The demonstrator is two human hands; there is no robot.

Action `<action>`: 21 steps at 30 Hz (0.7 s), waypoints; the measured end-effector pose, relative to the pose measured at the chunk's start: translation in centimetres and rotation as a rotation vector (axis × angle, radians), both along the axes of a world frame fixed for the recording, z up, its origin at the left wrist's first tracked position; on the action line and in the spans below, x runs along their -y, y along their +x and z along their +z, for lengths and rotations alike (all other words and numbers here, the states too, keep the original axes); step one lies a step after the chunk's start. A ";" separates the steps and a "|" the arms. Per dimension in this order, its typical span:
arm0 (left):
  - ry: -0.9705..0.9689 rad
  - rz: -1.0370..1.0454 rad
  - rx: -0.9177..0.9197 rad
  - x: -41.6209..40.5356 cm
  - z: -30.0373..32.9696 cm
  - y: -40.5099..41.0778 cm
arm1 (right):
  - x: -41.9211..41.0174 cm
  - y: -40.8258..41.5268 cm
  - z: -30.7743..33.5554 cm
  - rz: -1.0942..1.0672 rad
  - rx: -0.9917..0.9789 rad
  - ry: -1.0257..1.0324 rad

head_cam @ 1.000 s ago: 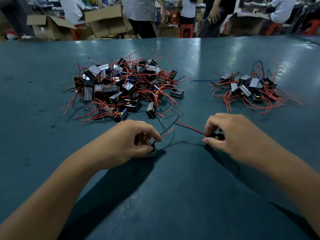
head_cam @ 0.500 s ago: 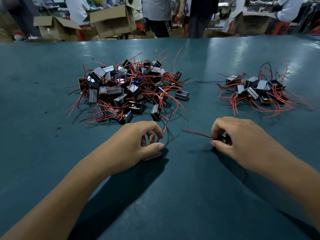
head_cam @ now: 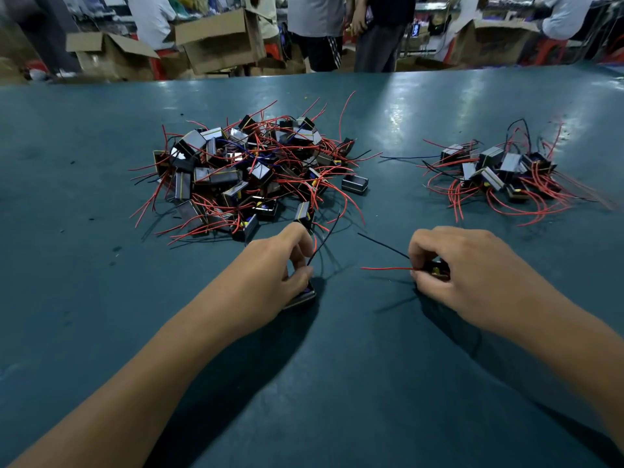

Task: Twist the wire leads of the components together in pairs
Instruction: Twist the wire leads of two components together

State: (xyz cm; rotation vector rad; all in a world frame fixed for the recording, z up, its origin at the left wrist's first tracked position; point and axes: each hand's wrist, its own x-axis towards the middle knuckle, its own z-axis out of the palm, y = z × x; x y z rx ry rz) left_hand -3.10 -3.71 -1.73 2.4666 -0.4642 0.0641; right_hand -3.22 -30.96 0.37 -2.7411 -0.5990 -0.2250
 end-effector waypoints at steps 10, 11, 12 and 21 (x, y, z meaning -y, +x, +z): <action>-0.005 -0.026 0.021 -0.3 -0.1 0.3 | -0.3 0.2 -0.5 0.037 0.096 -0.103; -0.014 -0.019 0.024 -0.4 -0.1 0.3 | -0.3 0.2 -0.5 0.043 0.089 -0.112; -0.017 -0.012 0.028 -0.4 0.0 0.3 | -0.4 0.1 -0.5 0.049 0.077 -0.113; -0.030 0.005 0.030 -0.3 0.1 0.2 | -0.7 -0.1 -0.4 0.026 0.044 -0.039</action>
